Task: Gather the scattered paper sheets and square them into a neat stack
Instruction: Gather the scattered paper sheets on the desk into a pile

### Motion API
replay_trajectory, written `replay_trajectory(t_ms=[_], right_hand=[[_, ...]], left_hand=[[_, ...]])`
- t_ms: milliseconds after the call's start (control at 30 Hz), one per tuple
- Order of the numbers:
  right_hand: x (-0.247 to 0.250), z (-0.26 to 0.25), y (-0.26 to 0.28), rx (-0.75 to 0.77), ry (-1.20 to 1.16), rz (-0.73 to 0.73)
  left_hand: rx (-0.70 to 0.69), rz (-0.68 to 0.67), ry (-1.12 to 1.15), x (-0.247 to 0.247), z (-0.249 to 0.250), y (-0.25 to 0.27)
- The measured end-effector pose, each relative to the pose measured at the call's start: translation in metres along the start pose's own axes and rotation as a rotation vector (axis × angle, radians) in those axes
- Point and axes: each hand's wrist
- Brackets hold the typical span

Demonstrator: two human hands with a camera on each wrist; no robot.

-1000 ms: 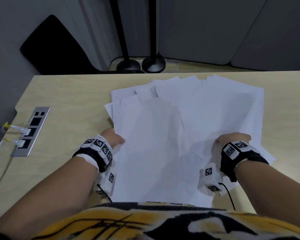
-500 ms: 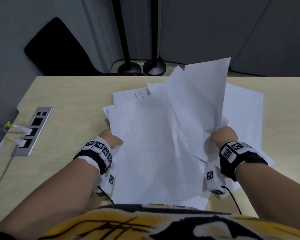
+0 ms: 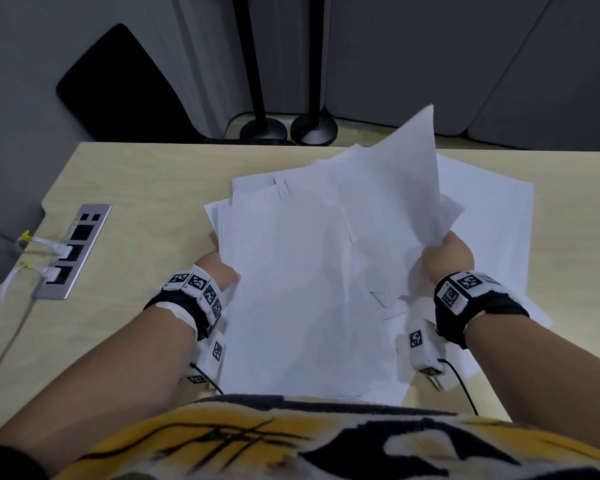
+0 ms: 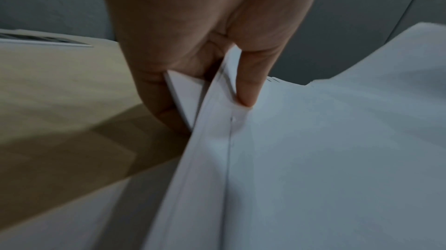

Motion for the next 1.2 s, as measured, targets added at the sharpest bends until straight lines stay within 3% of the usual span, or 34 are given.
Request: replay_trajectory(t_ms=[233,367,500,567,700,800,967,1067,1200], right_hand=[[0.026,-0.024,-0.003,0.077,-0.383,0.383],[0.035,-0.044,-0.001,0.074,-0.699,0.472],[0.033,-0.055,-0.003,0.095,-0.801,0.458],[0.026,-0.056,-0.002,0.076,-0.684,0.323],[0.001,-0.046,0.018,0.092,-0.018,-0.118],[-0.021,-0.028,0.033,0.122,0.246,-0.327],[-0.031,-0.015,0.033,0.048,0.257,-0.303],[-0.030,-0.013,0.030,0.084,0.267,-0.202],[-0.019,-0.004,0.023,0.239,0.299,-0.060]], left_hand=[[0.011,-0.038,0.020,0.001,0.000,-0.003],[-0.005,-0.025,-0.005,-0.001,0.000,-0.004],[-0.013,-0.022,-0.006,0.000,-0.001,-0.003],[-0.002,-0.036,0.023,0.001,-0.003,-0.004],[-0.009,-0.020,0.117,0.002,-0.008,-0.004],[0.055,0.015,0.221,0.002,-0.007,-0.002],[0.126,0.074,0.444,0.002,0.000,0.000],[0.071,0.027,0.361,0.000,-0.005,0.001],[-0.026,0.029,0.212,-0.003,-0.015,-0.006]])
Point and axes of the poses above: each hand's wrist, its own y-axis away from the middle knuckle, its own x-axis out of the back of the hand, z = x × y, and after that the axes turned 3 degrees about y, right-handed
